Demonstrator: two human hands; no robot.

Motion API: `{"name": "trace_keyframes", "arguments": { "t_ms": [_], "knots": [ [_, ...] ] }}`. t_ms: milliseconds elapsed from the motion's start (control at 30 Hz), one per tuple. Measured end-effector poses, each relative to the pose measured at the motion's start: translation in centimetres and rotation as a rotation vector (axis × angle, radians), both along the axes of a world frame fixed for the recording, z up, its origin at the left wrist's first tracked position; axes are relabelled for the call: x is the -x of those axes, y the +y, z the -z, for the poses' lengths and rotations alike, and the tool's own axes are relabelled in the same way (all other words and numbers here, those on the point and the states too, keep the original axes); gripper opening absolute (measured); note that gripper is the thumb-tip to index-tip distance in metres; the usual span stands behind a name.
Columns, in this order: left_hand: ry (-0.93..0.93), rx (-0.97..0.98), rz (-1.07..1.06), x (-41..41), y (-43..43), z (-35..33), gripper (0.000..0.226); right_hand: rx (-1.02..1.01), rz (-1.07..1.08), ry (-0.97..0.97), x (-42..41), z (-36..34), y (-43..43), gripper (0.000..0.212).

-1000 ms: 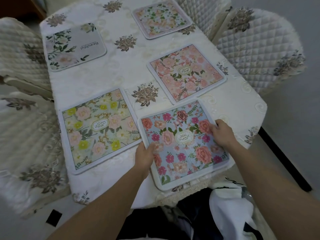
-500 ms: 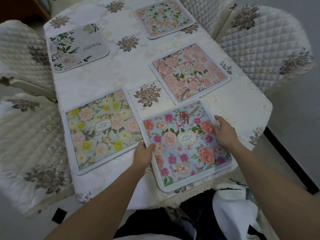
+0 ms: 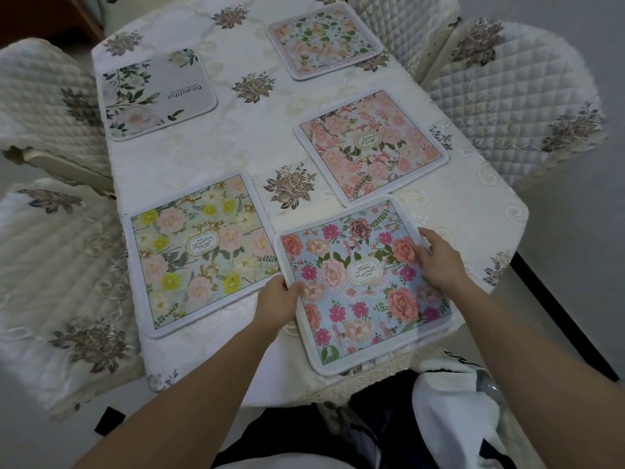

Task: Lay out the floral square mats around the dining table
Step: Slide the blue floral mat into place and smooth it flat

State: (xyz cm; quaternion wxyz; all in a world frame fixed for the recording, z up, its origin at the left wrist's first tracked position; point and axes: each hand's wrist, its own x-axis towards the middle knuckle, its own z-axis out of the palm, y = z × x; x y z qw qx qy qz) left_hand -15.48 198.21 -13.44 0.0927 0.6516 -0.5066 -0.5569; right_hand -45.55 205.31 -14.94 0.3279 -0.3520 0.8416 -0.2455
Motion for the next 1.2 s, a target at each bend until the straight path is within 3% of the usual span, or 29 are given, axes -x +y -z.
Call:
{"name": "trace_keyframes", "arguments": {
  "t_ms": [467, 667, 1200],
  "knots": [
    [-0.136, 0.052, 0.233, 0.3, -0.2, -0.2, 0.017, -0.003, -0.023, 0.129, 1.2, 1.1, -0.3, 0.042],
    [-0.334, 0.174, 0.396, 0.6, -0.7, 0.1, 0.031, 0.009, -0.021, 0.152, 1.7, 1.4, -0.3, 0.041],
    [-0.58, 0.259, 0.598, 0.3, -1.9, 1.8, 0.052, -0.022, -0.051, 0.196, 1.8, 1.2, -0.3, 0.045]
  ]
}}
